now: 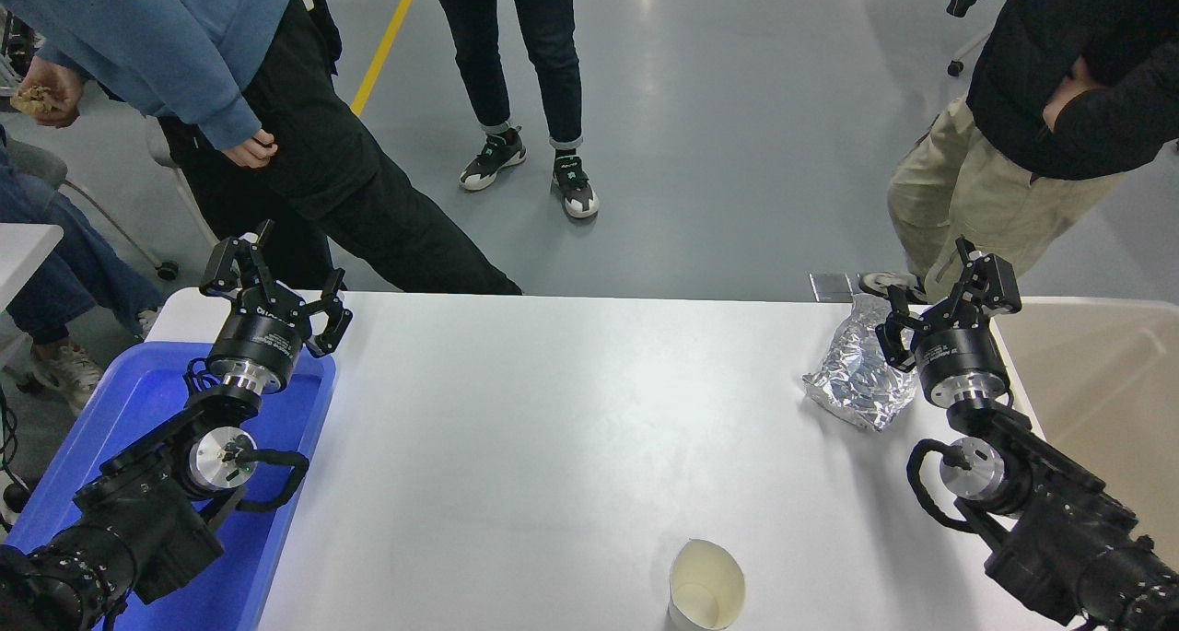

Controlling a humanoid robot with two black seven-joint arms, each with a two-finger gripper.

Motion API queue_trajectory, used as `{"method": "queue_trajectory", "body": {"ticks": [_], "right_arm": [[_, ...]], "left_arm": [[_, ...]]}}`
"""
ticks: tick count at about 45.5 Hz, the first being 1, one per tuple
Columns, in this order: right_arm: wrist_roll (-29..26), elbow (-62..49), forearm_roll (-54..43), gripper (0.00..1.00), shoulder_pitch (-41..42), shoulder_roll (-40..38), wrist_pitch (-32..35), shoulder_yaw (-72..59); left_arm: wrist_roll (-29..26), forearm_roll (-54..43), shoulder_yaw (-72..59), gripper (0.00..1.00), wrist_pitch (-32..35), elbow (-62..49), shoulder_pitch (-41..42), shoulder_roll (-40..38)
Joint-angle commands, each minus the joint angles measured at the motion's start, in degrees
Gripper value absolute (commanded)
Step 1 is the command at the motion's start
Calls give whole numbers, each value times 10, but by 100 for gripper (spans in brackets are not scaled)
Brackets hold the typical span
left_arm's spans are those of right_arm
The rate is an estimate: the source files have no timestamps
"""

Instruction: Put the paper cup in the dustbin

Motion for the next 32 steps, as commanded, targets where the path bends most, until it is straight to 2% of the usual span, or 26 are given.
{"method": "queue_trajectory", "body": {"ticks": [1,19,32], "right_arm": [[0,1,1,100,0,0,0,1],[-2,5,1,100,4,-3,0,1],[-69,118,-11,100,8,-64,-9,-21]], "left_arm": [[0,0,0,100,0,0,0,0],[0,0,0,100,0,0,0,0],[0,0,0,100,0,0,0,0]]}}
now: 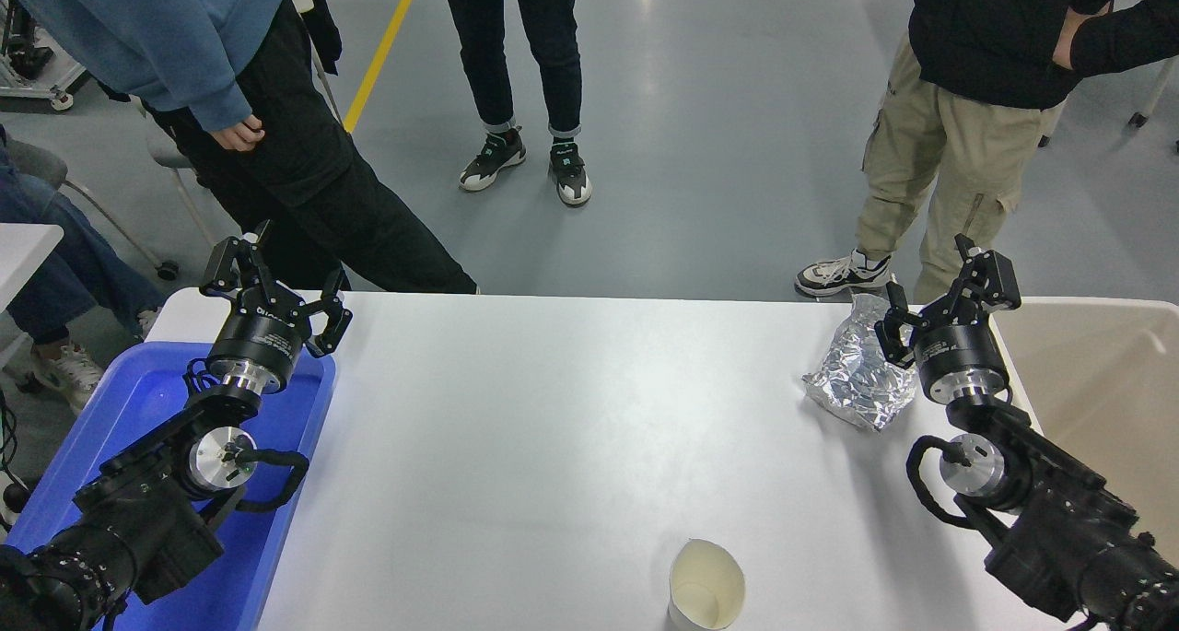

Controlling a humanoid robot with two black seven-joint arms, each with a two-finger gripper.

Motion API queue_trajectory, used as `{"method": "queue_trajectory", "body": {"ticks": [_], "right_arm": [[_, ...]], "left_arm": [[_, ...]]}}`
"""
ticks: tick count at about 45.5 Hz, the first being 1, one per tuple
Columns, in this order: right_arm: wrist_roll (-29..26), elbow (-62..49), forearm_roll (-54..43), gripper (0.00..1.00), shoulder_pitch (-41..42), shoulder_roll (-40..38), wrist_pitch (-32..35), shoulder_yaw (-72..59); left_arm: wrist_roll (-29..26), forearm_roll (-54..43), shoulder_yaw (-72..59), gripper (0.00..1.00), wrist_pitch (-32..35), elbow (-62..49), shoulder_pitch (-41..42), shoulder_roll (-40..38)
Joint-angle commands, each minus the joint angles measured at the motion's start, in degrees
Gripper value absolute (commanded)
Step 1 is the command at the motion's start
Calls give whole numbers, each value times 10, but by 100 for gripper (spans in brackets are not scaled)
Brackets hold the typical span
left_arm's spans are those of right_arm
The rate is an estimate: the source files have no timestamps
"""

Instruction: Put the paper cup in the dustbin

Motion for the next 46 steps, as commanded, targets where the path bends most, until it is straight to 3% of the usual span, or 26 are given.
{"method": "queue_trajectory", "body": {"ticks": [1,11,21,29,46], "right_arm": [[-42,89,-10,100,1,-54,-5,-19],[-77,224,-16,100,4,-167,-5,-107],[-154,365,-114,100,19,-273,-5,-164],[-162,455,-212,100,97,-366,15,-293],[-187,501,-382,100,288,-382,21,-531]], "left_arm": [[0,0,0,100,0,0,0,0],[0,0,0,100,0,0,0,0],[0,0,0,100,0,0,0,0],[0,0,0,100,0,0,0,0],[0,0,0,100,0,0,0,0]]}}
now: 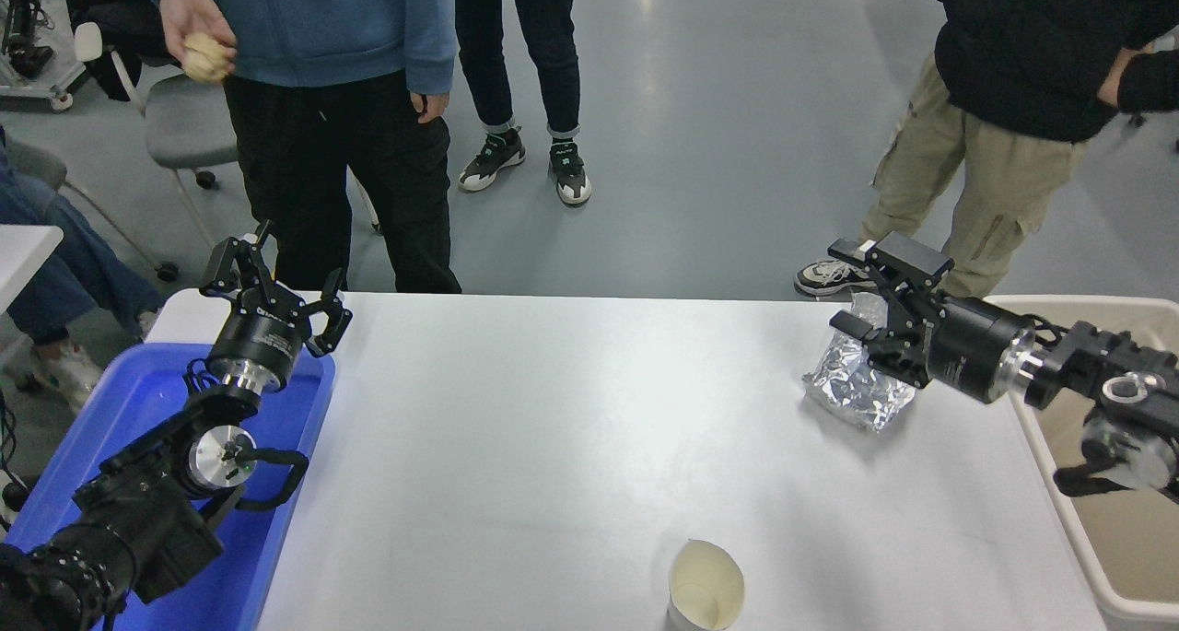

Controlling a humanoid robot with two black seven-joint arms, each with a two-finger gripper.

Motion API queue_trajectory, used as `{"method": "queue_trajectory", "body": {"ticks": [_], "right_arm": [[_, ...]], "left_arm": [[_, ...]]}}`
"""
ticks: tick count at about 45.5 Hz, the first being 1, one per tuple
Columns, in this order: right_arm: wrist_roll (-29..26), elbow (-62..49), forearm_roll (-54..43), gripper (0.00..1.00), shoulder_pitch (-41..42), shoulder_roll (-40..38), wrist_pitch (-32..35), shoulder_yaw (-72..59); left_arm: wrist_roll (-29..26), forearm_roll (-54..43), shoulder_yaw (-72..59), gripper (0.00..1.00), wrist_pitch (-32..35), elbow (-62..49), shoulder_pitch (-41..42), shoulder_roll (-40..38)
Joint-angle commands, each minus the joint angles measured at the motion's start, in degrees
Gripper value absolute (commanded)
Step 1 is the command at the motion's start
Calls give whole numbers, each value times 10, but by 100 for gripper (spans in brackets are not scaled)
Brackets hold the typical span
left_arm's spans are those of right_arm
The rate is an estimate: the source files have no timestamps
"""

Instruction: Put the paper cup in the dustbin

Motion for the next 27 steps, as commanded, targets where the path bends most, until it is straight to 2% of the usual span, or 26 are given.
{"method": "queue_trajectory", "body": {"ticks": [1,10,18,27], "right_arm": [[-17,37,-104,100,131,-16,2,-179],[-14,38,-191,100,250,33,-2,-307],[-13,52,-290,100,311,91,-3,-400],[7,57,-324,100,335,145,-2,-442]], "left_arm": [[0,0,0,100,0,0,0,0],[0,0,0,100,0,1,0,0],[0,0,0,100,0,0,0,0],[0,0,0,100,0,0,0,0]]}}
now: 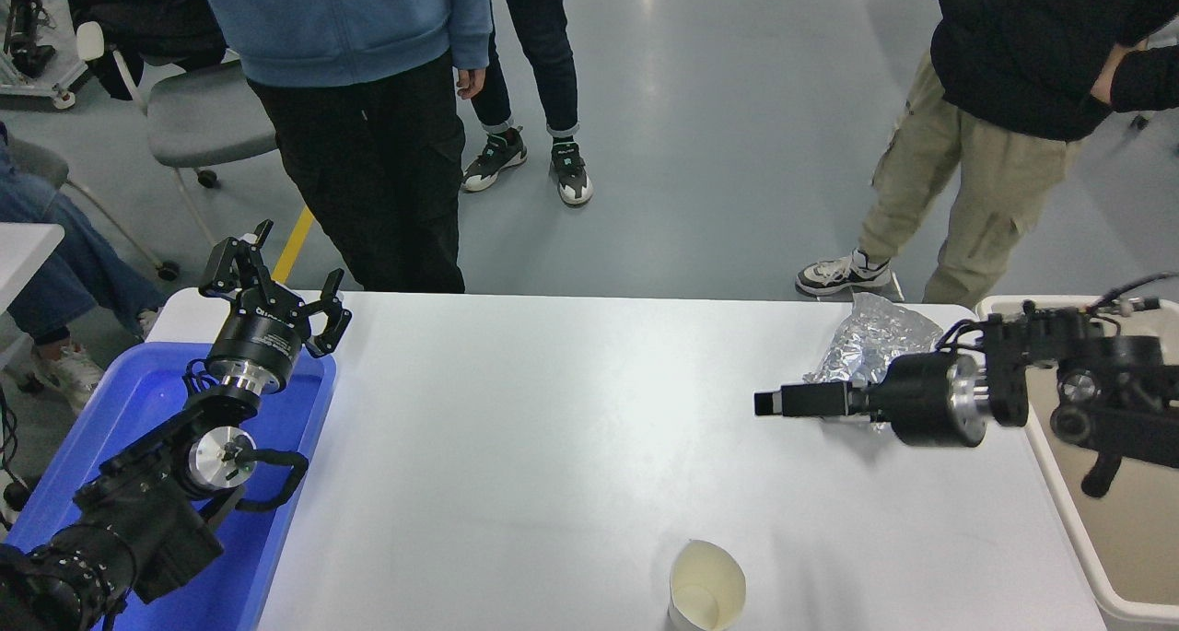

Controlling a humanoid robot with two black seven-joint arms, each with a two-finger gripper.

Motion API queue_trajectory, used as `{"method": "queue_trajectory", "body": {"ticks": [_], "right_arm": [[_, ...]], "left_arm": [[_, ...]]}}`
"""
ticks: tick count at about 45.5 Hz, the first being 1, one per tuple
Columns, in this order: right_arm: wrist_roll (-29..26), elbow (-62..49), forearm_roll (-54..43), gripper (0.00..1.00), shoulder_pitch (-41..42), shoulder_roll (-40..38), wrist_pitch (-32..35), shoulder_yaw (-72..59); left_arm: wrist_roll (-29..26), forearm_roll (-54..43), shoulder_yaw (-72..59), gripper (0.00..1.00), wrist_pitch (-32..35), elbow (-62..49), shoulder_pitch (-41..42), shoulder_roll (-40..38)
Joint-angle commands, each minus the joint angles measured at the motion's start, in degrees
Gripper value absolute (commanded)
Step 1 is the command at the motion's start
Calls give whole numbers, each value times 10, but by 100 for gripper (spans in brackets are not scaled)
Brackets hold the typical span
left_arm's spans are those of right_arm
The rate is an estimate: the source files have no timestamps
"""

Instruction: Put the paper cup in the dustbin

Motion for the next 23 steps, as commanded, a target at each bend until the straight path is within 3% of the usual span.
{"method": "queue_trajectory", "body": {"ticks": [1,9,23], "right_arm": [[19,9,-84,100,55,69,-1,-88],[45,2,-162,100,61,120,-3,-141],[50,-42,-168,100,26,184,-35,-152]], "left_arm": [[0,0,0,100,0,0,0,0],[0,0,0,100,0,0,-1,0],[0,0,0,100,0,0,0,0]]}}
